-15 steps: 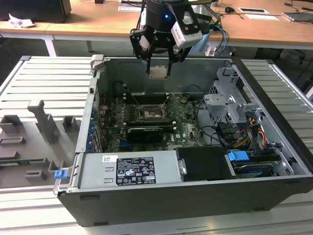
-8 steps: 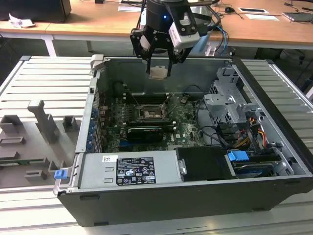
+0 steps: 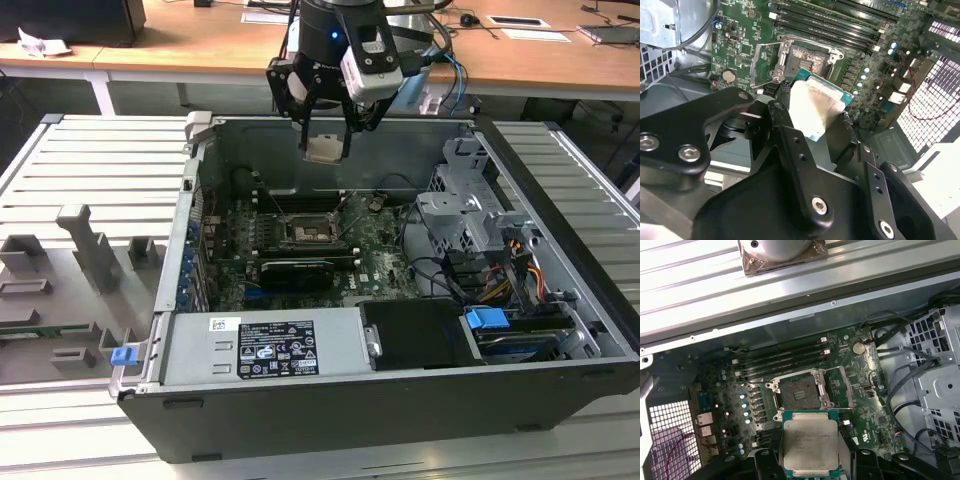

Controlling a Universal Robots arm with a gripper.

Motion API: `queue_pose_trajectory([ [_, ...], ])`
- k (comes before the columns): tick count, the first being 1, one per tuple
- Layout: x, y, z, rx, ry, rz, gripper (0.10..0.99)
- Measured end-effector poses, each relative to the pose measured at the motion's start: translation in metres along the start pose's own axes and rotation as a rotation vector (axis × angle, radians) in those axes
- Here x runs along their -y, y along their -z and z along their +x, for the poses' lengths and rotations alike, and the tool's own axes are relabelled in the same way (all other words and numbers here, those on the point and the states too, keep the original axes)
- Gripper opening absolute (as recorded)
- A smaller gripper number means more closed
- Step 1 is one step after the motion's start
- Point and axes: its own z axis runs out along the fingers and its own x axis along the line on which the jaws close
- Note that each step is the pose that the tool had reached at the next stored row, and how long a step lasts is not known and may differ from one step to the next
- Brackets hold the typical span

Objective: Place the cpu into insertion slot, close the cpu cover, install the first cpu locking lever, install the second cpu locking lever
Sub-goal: 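Place the cpu into insertion slot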

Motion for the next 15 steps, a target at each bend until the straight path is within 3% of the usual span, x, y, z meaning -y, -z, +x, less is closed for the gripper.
queue_pose_trajectory([
  [15,0.0001,-0.0010,0.0000,0.0108,-0.123,-0.002,0.529],
])
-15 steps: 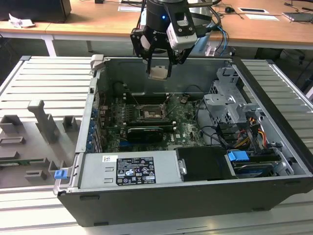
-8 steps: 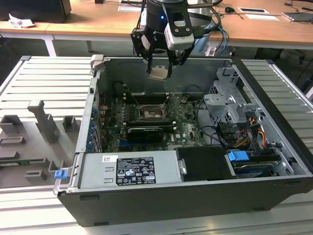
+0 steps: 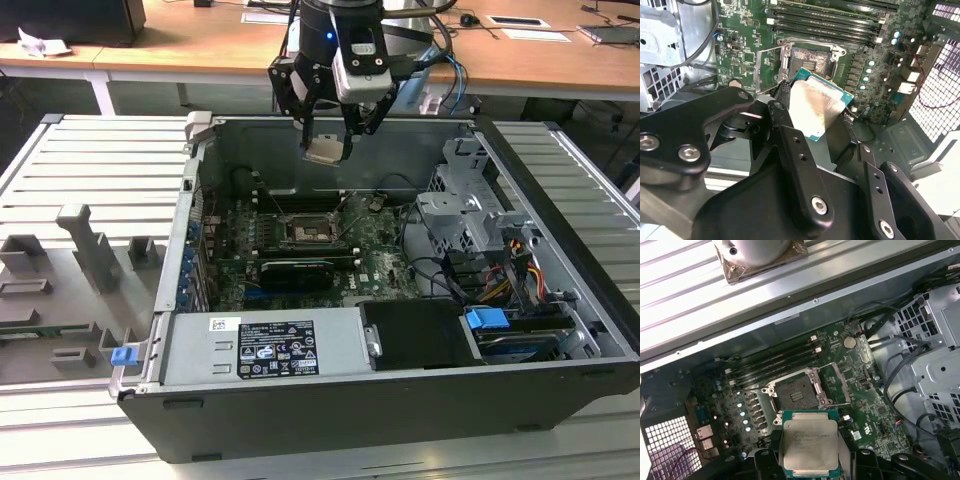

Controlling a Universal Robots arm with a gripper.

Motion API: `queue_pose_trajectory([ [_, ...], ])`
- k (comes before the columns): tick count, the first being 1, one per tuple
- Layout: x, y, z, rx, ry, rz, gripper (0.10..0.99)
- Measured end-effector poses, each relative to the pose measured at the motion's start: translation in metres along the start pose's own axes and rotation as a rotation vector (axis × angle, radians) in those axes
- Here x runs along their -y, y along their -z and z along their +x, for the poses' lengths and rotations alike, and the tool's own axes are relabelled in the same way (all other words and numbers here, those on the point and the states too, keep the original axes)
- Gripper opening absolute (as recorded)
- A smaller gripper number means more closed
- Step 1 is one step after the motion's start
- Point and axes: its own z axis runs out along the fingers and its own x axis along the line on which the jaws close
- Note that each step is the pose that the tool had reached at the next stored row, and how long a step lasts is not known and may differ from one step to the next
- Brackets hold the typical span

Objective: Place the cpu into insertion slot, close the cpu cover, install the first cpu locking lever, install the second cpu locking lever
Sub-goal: 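Place the cpu into insertion slot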

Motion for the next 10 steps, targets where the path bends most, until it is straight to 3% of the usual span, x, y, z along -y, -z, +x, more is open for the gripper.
queue_pose_trajectory([
  [10,0.0001,-0.0008,0.0000,0.0073,-0.084,-0.002,0.529],
])
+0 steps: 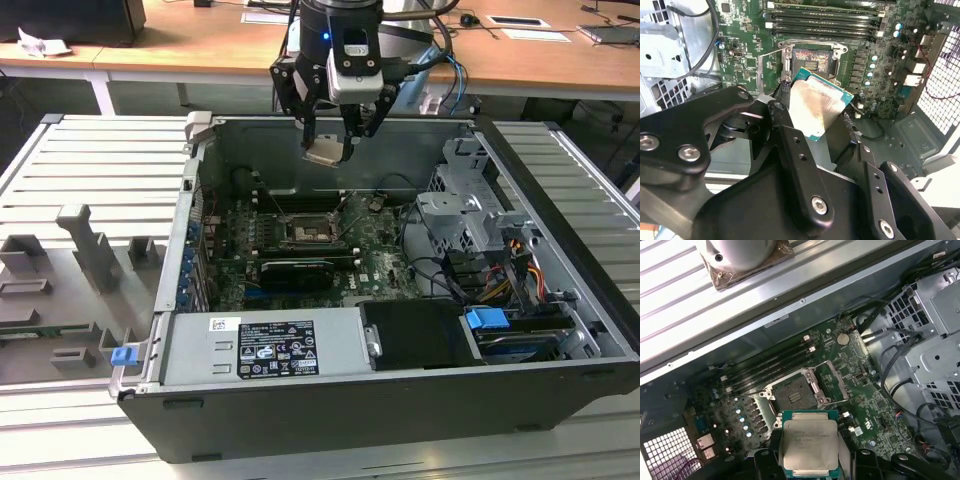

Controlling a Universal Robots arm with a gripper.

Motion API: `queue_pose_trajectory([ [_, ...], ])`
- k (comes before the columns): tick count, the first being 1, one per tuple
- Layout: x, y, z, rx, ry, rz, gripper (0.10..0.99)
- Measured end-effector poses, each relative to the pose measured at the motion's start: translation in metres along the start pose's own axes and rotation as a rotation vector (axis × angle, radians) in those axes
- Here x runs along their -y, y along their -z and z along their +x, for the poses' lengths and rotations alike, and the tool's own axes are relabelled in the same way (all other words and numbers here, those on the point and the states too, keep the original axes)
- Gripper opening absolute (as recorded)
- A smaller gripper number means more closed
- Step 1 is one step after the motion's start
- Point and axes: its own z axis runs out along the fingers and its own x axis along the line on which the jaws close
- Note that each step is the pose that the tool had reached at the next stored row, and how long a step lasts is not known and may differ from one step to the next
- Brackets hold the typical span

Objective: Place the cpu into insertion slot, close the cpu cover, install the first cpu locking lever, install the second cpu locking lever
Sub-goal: 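Place the cpu into insertion slot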

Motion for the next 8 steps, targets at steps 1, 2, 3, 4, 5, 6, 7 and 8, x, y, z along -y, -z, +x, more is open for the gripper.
queue_pose_trajectory([
  [1,0.0000,-0.0001,0.0000,0.0009,-0.010,0.000,0.529],
  [2,0.0000,-0.0001,0.0000,0.0014,-0.016,0.000,0.529],
  [3,0.0000,-0.0003,0.0000,0.0022,-0.025,-0.001,0.529],
  [4,0.0000,-0.0004,0.0000,0.0033,-0.037,-0.001,0.529],
  [5,0.0000,-0.0005,0.0000,0.0038,-0.044,-0.001,0.529],
  [6,0.0000,-0.0005,0.0000,0.0044,-0.050,-0.001,0.529],
  [7,0.0000,-0.0006,0.0000,0.0050,-0.058,-0.001,0.529],
  [8,0.0001,-0.0006,0.0000,0.0056,-0.064,-0.001,0.529],
])
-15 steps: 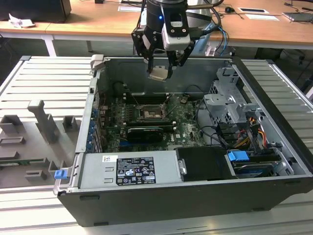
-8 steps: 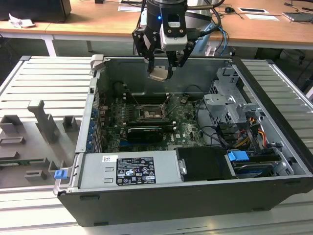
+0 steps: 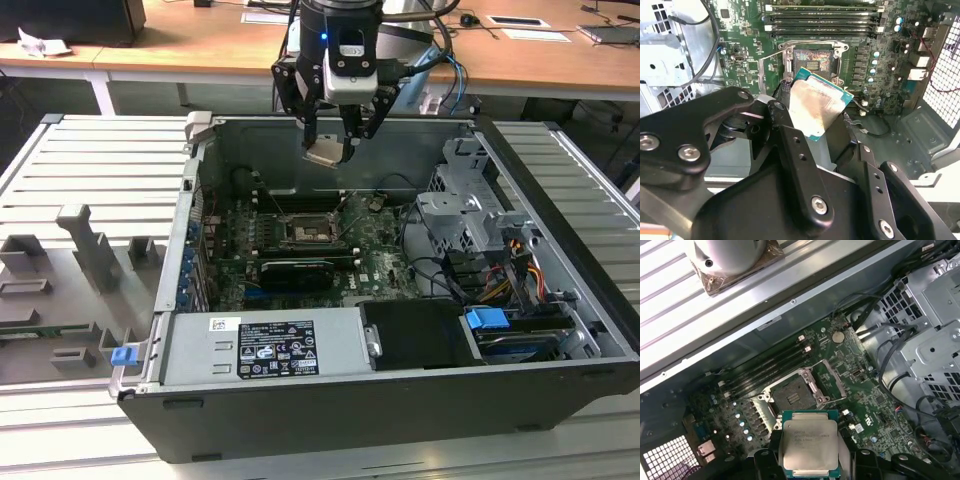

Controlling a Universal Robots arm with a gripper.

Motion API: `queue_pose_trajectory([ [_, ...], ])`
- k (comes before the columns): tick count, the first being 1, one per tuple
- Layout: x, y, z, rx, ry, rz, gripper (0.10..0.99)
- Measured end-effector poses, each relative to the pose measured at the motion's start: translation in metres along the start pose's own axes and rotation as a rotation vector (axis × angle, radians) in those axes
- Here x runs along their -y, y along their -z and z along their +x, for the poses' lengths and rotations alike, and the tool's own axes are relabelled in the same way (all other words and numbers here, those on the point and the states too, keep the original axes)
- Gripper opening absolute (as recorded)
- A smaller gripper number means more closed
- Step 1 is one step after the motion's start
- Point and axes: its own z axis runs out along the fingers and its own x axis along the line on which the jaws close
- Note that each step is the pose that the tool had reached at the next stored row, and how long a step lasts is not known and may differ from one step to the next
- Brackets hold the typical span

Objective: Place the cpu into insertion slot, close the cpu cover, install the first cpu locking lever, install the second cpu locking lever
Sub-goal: 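Place the cpu into insertion slot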

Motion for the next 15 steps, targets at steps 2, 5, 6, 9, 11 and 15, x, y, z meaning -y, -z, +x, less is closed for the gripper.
queue_pose_trajectory([
  [2,0.0000,-0.0001,0.0000,0.0013,-0.015,0.000,0.529],
  [5,0.0000,-0.0002,0.0000,0.0029,-0.034,-0.001,0.529],
  [6,0.0000,-0.0003,0.0000,0.0035,-0.041,-0.001,0.529],
  [9,0.0000,-0.0004,0.0000,0.0053,-0.061,-0.001,0.529],
  [11,0.0000,-0.0005,0.0000,0.0066,-0.076,-0.002,0.529],
  [15,0.0000,-0.0006,0.0000,0.0091,-0.105,-0.002,0.529],
])
